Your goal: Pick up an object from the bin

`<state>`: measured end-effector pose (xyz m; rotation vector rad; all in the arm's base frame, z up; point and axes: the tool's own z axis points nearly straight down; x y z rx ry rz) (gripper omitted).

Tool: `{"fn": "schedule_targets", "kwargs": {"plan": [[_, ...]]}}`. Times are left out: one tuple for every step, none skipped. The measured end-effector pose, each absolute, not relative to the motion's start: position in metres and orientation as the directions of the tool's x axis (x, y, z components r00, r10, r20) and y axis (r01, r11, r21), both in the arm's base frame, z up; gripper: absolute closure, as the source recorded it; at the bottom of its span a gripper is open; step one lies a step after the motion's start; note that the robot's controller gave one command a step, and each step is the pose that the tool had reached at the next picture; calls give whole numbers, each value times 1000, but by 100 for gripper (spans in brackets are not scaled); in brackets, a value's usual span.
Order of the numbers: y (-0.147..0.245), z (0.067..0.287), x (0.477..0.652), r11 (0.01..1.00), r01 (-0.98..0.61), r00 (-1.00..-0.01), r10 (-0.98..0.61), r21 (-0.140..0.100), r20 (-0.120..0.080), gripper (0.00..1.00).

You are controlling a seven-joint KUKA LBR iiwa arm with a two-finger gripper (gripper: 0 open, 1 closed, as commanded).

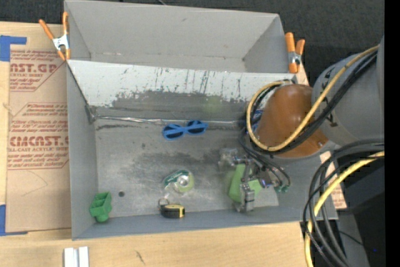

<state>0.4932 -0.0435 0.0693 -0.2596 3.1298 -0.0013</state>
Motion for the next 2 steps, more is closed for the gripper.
{"fn": "schedule_targets", "kwargs": {"plan": [[-120,70,516,992,-128,-992,-128,-4,-3,0],[-82,72,482,995,-102,-995,-102,-1,-14,0]]}}
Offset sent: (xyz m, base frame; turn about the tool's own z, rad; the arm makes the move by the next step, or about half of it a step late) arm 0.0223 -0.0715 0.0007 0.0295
